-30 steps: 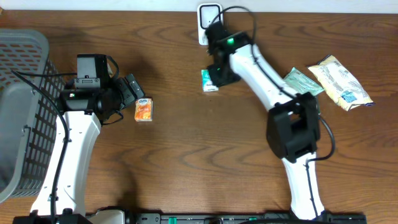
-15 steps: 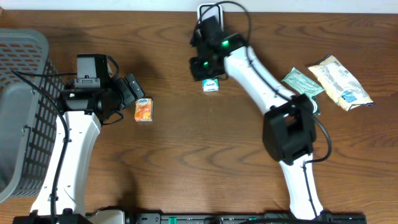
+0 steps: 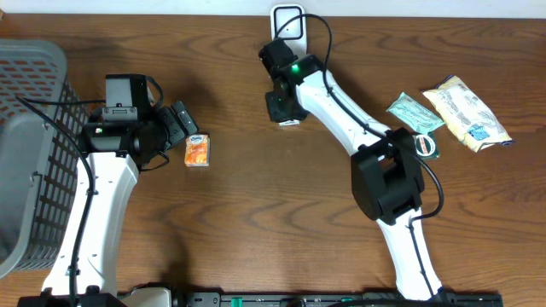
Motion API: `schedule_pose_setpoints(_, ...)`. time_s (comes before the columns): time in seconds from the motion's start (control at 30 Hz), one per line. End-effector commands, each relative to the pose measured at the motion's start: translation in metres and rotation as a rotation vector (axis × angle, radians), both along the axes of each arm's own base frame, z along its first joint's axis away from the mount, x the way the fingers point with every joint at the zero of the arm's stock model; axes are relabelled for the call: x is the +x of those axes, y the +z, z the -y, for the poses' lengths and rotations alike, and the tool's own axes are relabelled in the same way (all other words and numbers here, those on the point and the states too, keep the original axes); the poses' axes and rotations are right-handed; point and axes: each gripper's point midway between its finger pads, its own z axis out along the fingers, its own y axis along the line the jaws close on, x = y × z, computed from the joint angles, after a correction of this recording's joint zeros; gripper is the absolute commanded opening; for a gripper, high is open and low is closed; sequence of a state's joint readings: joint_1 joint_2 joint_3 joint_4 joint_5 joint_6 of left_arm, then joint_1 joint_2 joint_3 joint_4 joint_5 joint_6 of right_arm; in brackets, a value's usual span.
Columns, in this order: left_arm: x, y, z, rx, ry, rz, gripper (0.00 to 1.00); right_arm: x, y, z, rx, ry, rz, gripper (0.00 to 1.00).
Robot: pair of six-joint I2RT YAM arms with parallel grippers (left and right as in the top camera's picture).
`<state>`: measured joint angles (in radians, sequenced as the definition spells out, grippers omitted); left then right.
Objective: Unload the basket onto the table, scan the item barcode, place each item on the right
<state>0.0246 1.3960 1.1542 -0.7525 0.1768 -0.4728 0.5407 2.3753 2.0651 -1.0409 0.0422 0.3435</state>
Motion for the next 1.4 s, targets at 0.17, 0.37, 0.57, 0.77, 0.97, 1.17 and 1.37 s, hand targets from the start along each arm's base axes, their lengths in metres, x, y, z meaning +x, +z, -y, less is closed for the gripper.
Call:
schedule_pose_setpoints(0.17, 0.000, 0.001, -0.003, 0.011, 0.003, 0.004, 0.98, 0.013, -0.005, 0.043, -0.036, -0.057, -0.027, 0.21)
schedule_pose_setpoints(0.37, 0.000, 0.001, -0.003, 0.011, 0.003, 0.004, 0.98, 0.007, 0.003, 0.016, 0.295, -0.054, -0.164, 0.45)
schedule_pose_setpoints(0.57, 0.000, 0.001, -0.003, 0.011, 0.003, 0.004, 0.98, 0.009, 0.002, 0.013, 0.343, -0.101, -0.186, 0.35)
schedule_pose_setpoints(0.77, 0.000, 0.001, -0.003, 0.011, 0.003, 0.004, 0.98, 0.006, -0.020, 0.019, 0.293, -0.131, -0.216, 0.33)
schedule_pose_setpoints(0.97, 0.000, 0.001, -0.003, 0.011, 0.003, 0.003, 0.98, 0.003, -0.041, 0.020, 0.261, -0.135, -0.244, 0.27)
schedule_pose_setpoints(1.17, 0.000, 0.001, -0.003, 0.011, 0.003, 0.004, 0.98, 0.000, -0.049, 0.022, 0.234, -0.132, -0.250, 0.09)
schedule_pose_setpoints(1.37, 0.000, 0.001, -0.003, 0.011, 0.003, 0.004, 0.98, 0.007, -0.010, 0.021, 0.342, 0.004, -0.204, 0.01)
